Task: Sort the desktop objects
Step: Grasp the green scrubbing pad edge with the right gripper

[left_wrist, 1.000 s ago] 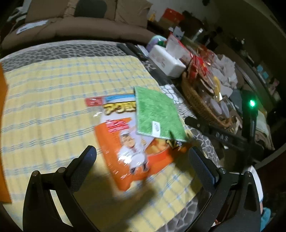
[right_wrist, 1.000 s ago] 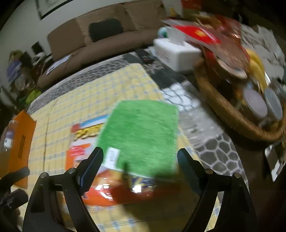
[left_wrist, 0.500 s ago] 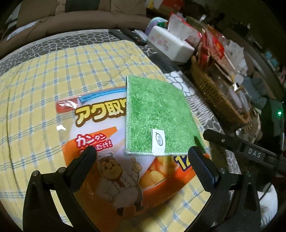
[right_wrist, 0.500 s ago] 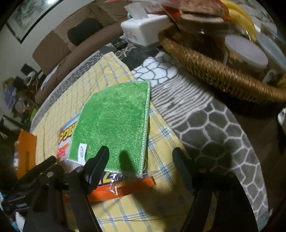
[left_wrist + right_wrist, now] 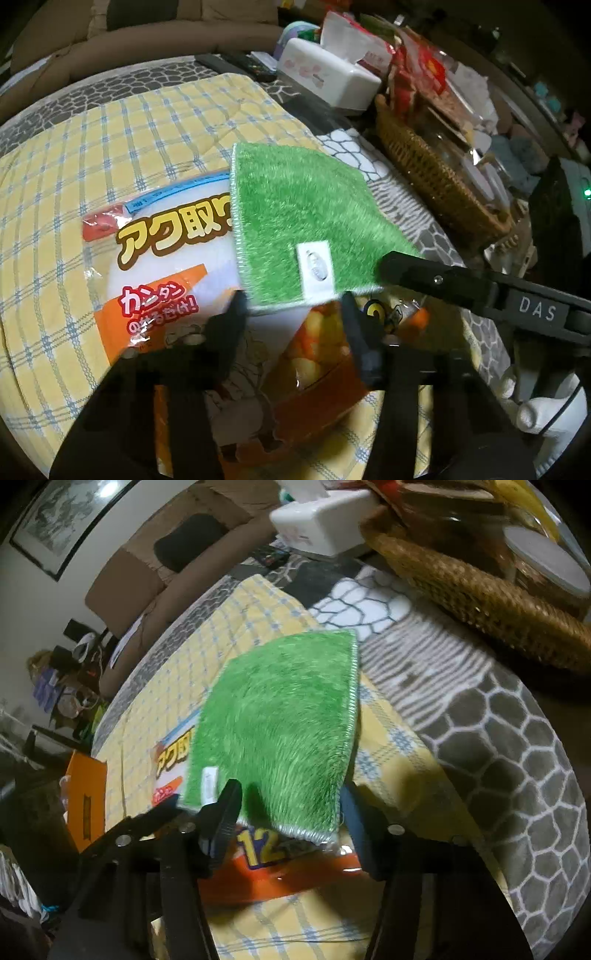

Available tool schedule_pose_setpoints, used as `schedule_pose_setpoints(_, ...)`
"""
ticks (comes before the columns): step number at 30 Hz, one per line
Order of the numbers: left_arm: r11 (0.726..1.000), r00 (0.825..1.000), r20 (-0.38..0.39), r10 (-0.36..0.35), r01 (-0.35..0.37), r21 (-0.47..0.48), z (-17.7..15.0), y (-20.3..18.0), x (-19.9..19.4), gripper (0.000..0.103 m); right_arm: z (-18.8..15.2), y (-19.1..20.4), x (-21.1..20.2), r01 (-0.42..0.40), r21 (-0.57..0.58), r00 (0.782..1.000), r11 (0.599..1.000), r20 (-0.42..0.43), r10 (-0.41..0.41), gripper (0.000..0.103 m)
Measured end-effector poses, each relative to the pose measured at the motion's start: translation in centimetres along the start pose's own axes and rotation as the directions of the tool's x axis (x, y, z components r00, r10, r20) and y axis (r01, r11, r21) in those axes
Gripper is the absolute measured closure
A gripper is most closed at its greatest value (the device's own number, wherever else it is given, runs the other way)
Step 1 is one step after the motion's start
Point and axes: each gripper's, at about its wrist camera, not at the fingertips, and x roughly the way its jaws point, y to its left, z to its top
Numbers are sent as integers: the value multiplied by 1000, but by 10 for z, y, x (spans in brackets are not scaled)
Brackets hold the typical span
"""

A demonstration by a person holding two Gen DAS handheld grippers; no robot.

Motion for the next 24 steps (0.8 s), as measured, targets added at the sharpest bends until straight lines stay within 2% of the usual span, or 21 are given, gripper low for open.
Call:
schedule_pose_setpoints(2,1000,1000,-8,2,-2,-5,1,2,0,74,0,7,0,-4,-18,1000,1000,-3,4,54)
schedule_pose_setpoints(4,1000,1000,-14,-1,1,-15,1,5,-1,79,-1,13,0,5,-41,1000,999,0,-5,63)
schedule_pose_setpoints(7,1000,1000,-17,-4,4,-20,1,9,-3,83,-1,16,-1,6,-49,1000,999,0,-6,68)
schedule_pose_setpoints(10,999,1000,-20,-1,0,-33,0,14,-6,95,0,16,-1,0,-48,1000,999,-1,0,73)
schedule_pose_setpoints(20,995,999,-12,-35,34,-96,-5,43,-28,97,-3,41,-6,-45,-109,999,993,-7,45,78)
schedule_pose_setpoints(22,987,998,-4,-69,68,-142,-7,55,-36,96,-6,52,-4,-75,-131,997,989,-23,72,78)
schedule_pose_setpoints(24,964,989,7,-149,147,-223,-8,73,-43,95,-11,64,-2,-85,-160,996,983,-35,81,80)
